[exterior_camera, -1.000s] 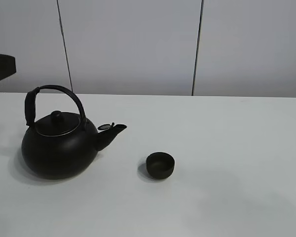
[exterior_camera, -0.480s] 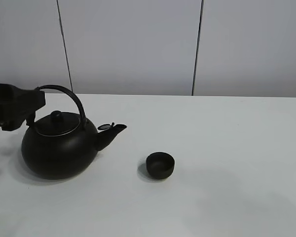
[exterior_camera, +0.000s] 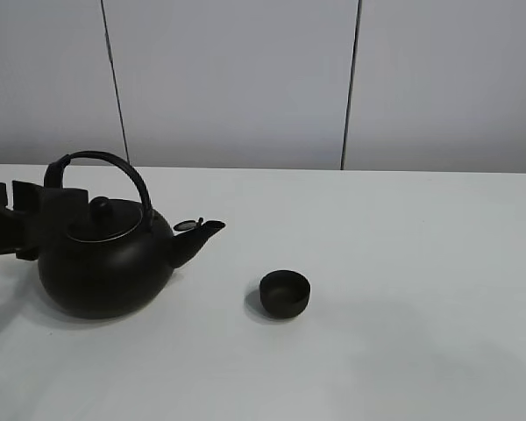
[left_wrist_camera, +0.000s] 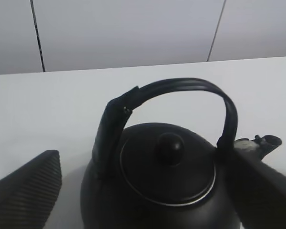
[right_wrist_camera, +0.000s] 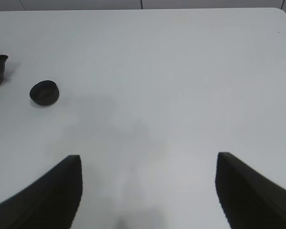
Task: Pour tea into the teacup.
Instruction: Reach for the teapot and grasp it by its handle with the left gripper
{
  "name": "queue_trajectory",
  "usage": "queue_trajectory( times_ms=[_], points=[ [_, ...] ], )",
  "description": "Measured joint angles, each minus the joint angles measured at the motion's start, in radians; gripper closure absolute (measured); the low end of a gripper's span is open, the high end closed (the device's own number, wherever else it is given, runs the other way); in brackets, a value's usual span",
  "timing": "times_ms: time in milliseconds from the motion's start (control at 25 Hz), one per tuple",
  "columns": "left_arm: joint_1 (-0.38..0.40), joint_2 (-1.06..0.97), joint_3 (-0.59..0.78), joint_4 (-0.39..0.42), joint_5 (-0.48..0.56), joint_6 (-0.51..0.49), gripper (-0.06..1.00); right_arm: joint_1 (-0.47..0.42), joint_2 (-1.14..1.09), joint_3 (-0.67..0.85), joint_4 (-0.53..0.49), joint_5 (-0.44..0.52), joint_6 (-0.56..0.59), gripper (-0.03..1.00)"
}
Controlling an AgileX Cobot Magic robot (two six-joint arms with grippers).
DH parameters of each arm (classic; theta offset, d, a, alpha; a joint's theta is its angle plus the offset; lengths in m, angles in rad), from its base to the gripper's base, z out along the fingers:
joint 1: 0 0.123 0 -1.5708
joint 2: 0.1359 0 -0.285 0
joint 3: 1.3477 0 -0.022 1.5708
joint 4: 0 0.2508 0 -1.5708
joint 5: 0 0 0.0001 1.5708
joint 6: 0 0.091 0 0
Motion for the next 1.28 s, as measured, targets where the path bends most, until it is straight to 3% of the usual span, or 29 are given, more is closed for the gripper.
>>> queue_trajectory(
  times_ms=[360, 480, 680, 840, 1280],
  points=[
    [0.027, 0.073, -0.002, -0.044, -0.005, 0.000, 0.28, 0.000, 0.000, 0.000, 0.000, 0.000, 0.000, 0.43],
    [0.091, 0.075, -0.002, 0.006, -0.006, -0.016, 0.28, 0.000, 0.000, 0.000, 0.001, 0.000, 0.000, 0.43],
    [0.194, 0.075, -0.007, 0.154, -0.007, -0.075, 0.28, 0.000, 0.000, 0.000, 0.001, 0.000, 0.000, 0.43],
    [0.204, 0.075, -0.007, 0.201, -0.007, -0.082, 0.28, 0.000, 0.000, 0.000, 0.001, 0.000, 0.000, 0.43],
    [0.204, 0.075, -0.073, 0.233, -0.011, -0.088, 0.28, 0.000, 0.000, 0.000, 0.001, 0.000, 0.000, 0.43]
  ],
)
